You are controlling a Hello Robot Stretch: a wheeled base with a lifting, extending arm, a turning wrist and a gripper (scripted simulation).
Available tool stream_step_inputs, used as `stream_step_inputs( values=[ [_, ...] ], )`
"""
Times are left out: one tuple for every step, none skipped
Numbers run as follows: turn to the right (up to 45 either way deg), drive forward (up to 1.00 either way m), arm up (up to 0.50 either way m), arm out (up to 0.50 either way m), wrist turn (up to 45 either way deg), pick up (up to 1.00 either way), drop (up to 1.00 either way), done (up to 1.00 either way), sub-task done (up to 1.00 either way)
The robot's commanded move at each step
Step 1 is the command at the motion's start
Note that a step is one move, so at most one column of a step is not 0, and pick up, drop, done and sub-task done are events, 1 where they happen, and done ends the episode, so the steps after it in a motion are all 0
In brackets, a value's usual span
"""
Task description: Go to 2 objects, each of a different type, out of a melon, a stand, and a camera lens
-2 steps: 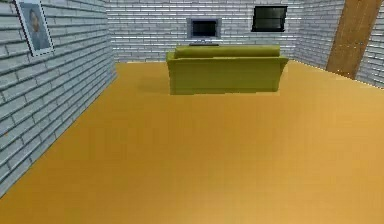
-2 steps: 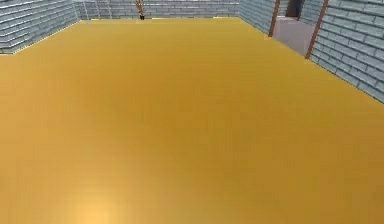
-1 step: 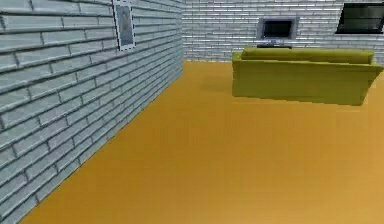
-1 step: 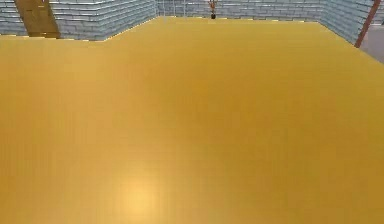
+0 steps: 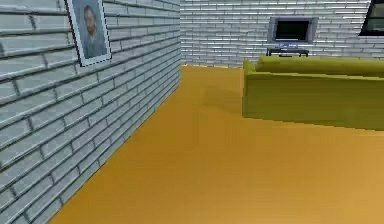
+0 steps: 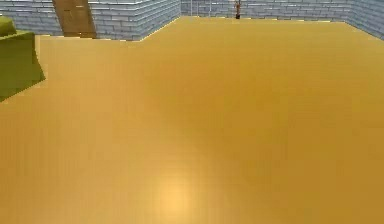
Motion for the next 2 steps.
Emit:
stream_step_inputs(
  values=[
    [0.0,1.00,0.00,0.00,0.0,0.00,0.00,0.00,0.00],
    [0.0,1.00,0.00,0.00,0.0,0.00,0.00,0.00,0.00]
  ],
)
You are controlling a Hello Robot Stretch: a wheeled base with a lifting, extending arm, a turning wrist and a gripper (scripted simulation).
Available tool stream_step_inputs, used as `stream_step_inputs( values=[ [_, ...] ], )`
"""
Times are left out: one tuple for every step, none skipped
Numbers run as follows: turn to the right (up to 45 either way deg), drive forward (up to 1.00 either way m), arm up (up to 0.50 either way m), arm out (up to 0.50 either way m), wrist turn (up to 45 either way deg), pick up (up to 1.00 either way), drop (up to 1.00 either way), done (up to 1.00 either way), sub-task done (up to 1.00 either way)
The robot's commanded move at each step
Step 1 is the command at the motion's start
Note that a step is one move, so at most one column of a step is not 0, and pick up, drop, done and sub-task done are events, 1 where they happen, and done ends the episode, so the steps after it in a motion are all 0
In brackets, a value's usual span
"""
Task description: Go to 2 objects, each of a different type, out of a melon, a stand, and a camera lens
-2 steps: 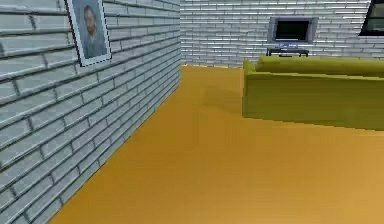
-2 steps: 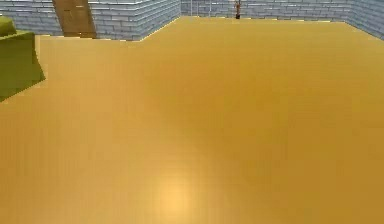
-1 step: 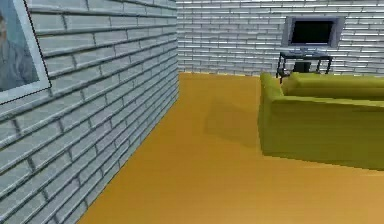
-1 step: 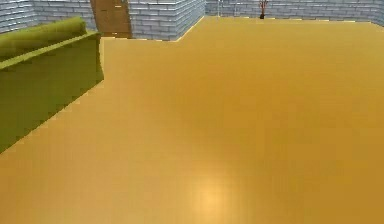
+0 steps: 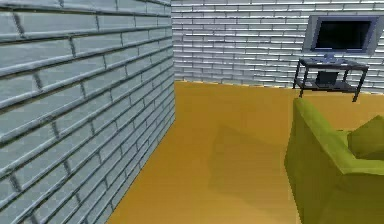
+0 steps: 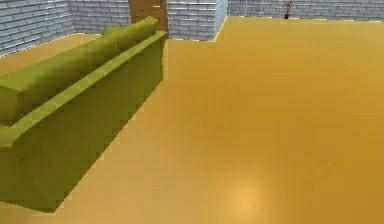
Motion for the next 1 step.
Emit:
stream_step_inputs(
  values=[
    [0.0,0.65,0.00,0.00,0.0,0.00,0.00,0.00,0.00]
  ],
)
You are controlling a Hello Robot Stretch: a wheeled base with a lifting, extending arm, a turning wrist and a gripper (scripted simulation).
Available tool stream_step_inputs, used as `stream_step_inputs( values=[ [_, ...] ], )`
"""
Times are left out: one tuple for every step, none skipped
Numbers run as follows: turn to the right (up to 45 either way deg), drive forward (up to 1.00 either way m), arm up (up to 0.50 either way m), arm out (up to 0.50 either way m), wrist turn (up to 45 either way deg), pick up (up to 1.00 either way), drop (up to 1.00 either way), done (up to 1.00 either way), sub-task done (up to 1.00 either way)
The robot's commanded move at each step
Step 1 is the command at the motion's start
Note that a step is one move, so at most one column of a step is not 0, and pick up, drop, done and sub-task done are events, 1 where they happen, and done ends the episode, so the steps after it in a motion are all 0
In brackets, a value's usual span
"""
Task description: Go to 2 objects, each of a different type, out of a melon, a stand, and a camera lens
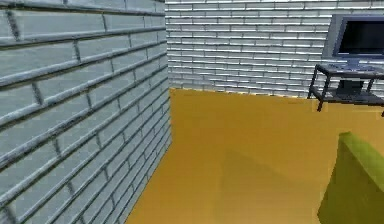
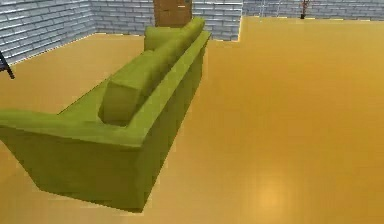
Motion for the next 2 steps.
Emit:
stream_step_inputs(
  values=[
    [12.0,0.00,0.00,0.00,0.0,0.00,0.00,0.00,0.00],
    [0.0,1.00,0.00,0.00,0.0,0.00,0.00,0.00,0.00]
  ],
)
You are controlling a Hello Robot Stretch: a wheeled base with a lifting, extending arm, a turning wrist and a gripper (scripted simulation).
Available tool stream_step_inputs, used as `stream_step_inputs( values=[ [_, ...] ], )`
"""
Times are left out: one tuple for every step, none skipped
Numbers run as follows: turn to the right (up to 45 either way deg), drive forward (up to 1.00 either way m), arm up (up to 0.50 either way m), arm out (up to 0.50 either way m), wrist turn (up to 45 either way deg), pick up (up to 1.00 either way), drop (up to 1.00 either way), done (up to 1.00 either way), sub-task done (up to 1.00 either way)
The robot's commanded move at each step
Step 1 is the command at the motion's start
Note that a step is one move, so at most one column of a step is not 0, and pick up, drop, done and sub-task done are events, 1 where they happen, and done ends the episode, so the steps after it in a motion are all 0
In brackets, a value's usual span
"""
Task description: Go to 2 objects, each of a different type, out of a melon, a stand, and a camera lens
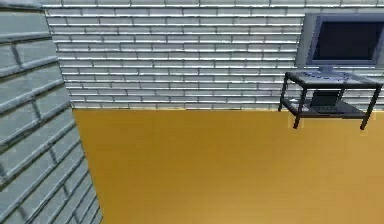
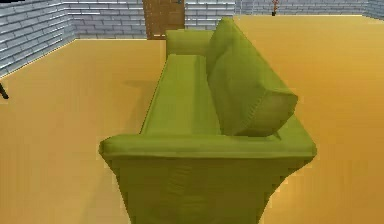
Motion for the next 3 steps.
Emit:
stream_step_inputs(
  values=[
    [0.0,0.50,0.00,0.00,0.0,0.00,0.00,0.00,0.00],
    [36.0,0.00,0.00,0.00,0.0,0.00,0.00,0.00,0.00],
    [0.0,1.00,0.00,0.00,0.0,0.00,0.00,0.00,0.00]
  ],
)
